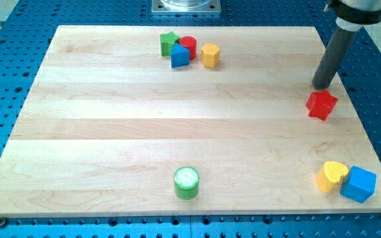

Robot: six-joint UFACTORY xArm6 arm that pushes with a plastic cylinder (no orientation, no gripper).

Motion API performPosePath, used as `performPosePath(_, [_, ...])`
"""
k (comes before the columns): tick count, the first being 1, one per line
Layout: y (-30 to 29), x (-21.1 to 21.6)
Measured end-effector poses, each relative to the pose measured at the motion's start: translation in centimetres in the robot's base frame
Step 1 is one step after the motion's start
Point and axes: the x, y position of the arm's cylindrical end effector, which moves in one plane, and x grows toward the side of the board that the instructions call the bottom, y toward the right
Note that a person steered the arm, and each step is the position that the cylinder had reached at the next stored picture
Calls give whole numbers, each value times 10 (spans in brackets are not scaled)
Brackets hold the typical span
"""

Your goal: Place the red star vertically above the blue cube

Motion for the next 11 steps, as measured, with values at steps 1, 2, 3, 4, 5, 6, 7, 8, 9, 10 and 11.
performPosePath(1, [0,65])
performPosePath(2, [1,100])
performPosePath(3, [5,66])
performPosePath(4, [4,-3])
performPosePath(5, [-22,-24])
performPosePath(6, [-34,36])
performPosePath(7, [-34,74])
performPosePath(8, [-34,80])
performPosePath(9, [-37,80])
performPosePath(10, [-74,84])
performPosePath(11, [-73,109])
